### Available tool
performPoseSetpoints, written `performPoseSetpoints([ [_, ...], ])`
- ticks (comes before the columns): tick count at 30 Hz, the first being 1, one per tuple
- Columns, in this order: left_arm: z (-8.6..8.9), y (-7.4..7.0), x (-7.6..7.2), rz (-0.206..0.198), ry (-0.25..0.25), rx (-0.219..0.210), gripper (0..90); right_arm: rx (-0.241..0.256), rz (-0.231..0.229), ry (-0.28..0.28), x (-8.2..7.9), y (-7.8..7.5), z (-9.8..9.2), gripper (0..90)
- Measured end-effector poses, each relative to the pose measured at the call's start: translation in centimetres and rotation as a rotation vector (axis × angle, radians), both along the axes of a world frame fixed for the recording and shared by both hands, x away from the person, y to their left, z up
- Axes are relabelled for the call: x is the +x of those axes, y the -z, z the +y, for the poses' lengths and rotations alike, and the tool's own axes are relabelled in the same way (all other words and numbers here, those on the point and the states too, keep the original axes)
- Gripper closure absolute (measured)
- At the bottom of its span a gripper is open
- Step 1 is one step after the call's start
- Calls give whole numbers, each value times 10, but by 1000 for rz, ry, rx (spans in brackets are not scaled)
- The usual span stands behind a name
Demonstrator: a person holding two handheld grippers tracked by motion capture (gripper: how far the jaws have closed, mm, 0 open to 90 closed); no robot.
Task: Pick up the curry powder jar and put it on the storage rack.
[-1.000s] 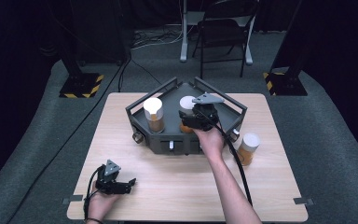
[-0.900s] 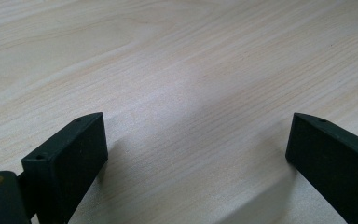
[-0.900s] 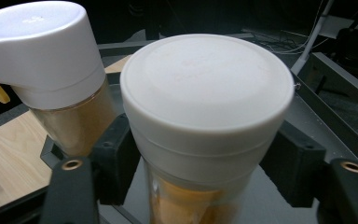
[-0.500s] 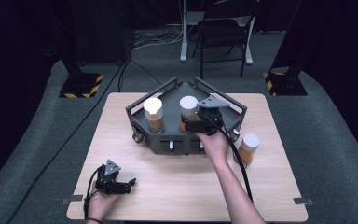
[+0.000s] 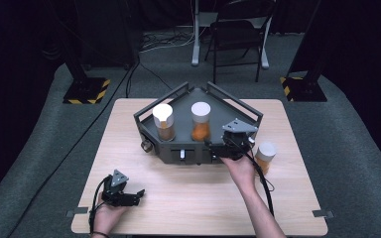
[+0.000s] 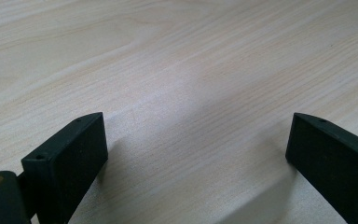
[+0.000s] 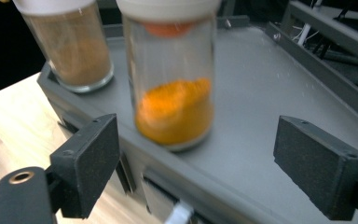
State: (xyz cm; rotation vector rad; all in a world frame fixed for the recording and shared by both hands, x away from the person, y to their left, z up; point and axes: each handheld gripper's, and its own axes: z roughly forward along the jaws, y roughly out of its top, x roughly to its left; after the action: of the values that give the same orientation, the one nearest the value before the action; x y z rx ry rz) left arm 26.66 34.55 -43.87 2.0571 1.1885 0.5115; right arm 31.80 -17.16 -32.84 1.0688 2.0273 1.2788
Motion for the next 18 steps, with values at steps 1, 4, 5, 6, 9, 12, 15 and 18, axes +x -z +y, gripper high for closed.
performPoseSetpoints([
  [1, 0, 0, 0, 0, 0, 0, 54, 4, 2, 3, -2, 2, -3, 127],
  [4, 0, 0, 0, 0, 0, 0, 54, 12, 5, 8, -7, 8, -12, 122],
  [5, 0, 0, 0, 0, 0, 0, 54, 14, 7, 13, -9, 10, -14, 121],
  [6, 0, 0, 0, 0, -1, 0, 54, 16, 12, 13, -11, 12, -16, 120],
  [9, 0, 0, 0, -1, -1, -1, 54, 19, 12, 15, -18, 20, -22, 119],
  [12, 0, 0, 0, -1, -1, 0, 54, 18, 11, 19, -24, 28, -28, 115],
  [15, 0, 0, 0, -1, -1, -1, 54, 28, 23, 16, -29, 36, -34, 112],
  [18, 0, 0, 0, -1, -1, 0, 54, 17, 32, 18, -33, 44, -38, 110],
])
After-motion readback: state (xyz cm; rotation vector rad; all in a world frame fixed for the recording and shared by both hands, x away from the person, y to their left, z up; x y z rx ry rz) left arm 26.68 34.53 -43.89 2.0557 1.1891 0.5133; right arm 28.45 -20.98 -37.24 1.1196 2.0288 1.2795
